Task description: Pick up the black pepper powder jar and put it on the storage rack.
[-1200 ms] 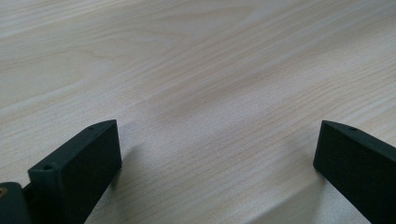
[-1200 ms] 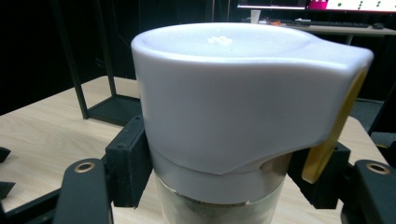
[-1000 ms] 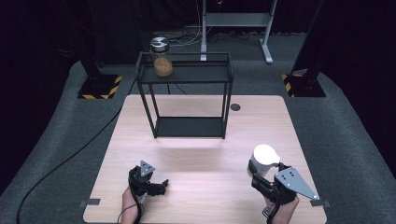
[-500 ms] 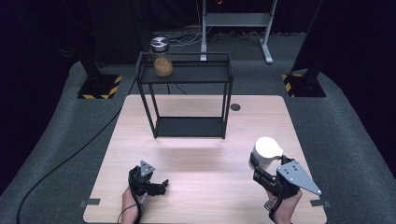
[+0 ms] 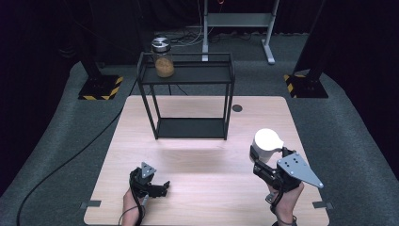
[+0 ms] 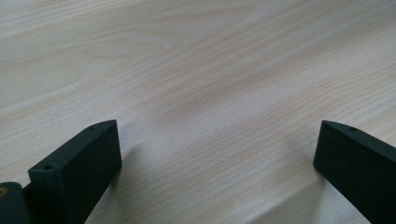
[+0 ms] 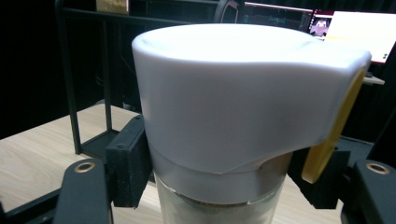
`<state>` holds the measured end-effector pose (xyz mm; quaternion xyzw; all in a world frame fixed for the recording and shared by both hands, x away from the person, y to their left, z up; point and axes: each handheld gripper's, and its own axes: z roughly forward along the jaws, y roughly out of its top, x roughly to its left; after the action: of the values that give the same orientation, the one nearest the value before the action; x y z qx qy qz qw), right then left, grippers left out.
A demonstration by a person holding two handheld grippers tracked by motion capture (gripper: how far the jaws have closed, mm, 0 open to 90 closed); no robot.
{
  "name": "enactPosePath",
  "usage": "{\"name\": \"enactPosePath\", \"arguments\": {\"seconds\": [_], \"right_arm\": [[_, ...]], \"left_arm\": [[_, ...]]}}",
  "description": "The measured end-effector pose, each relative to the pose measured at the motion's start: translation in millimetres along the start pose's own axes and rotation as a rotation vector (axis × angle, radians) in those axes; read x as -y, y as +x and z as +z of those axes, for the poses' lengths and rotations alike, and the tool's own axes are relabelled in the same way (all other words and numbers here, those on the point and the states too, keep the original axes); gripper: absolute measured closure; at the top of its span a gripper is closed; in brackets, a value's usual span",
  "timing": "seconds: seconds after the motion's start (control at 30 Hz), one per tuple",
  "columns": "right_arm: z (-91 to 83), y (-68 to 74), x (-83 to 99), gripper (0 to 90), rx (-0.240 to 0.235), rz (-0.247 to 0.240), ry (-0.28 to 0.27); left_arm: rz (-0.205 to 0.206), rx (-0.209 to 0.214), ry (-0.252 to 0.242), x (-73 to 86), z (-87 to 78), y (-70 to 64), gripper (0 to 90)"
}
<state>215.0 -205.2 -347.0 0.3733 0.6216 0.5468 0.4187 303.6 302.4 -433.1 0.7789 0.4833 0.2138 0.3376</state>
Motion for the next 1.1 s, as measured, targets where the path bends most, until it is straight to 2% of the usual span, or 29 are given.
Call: {"name": "enactPosePath", "arguments": {"seconds": [1.1], "right_arm": [[17.8,-0.6,-39.6,29.4,-0.022,-0.083,-0.080]], "left_arm": [[0.004,0.004,0.000,0.1,-0.1,0.1,0.4]]}}
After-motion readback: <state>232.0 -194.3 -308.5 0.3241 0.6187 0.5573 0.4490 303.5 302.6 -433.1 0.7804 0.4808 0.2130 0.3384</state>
